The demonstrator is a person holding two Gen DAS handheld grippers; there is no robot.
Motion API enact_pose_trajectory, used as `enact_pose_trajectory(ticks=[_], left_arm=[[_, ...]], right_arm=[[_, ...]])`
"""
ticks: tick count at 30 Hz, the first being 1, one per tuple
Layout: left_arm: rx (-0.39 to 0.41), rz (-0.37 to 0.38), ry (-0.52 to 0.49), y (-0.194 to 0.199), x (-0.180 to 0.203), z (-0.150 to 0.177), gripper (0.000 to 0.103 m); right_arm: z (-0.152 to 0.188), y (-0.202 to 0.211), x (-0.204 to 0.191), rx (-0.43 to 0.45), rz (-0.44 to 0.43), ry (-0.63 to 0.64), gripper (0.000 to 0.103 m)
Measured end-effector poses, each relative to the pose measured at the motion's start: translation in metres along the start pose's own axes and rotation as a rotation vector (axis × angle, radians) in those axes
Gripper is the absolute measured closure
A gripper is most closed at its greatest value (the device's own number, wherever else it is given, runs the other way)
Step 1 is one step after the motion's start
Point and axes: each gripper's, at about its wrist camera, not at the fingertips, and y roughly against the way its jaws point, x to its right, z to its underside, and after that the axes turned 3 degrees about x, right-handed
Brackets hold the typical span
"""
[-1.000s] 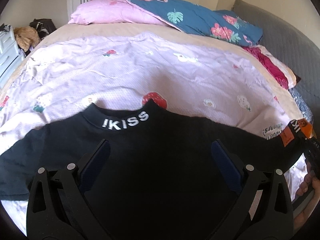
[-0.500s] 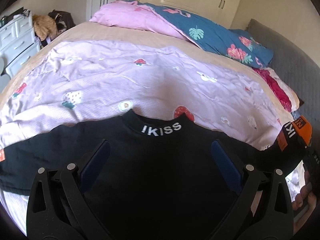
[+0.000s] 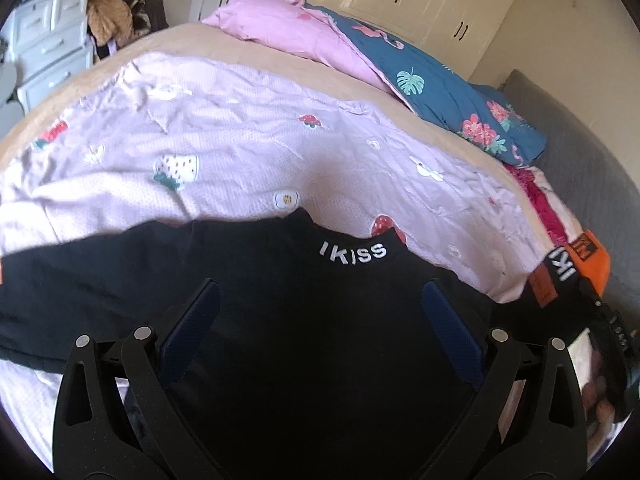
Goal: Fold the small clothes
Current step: 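Carry the sleeve across the shirt body with the right gripper and lay it down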
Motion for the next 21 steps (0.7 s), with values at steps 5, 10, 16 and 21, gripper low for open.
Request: enact_pose_trajectory(ticks=[5, 10, 16, 21], left_arm=[[-0.016, 0.042, 0.037, 0.0, -0.019, 0.007, 0.008], [-0.016, 0.053, 0.053, 0.0, -0.034, 0.014, 0.008], [-0.042, 0.101, 0.107, -0.008, -0.051, 0.021, 0.008], [-0.082, 0.174, 0.16, -0.014, -0.063, 0.026, 0.008]], right_arm=[[0.014, -0.01, -0.029, -0.037, -0.049, 0.052, 0.088], [0.029, -0.017, -0.056, -0.061, -0.084, 0.111, 0.088], [0.053, -0.03, -0.088, -0.1, -0.127, 0.176, 0.088], [0.073, -0.043, -0.111, -0.144, -0.175, 0.221, 0.087]])
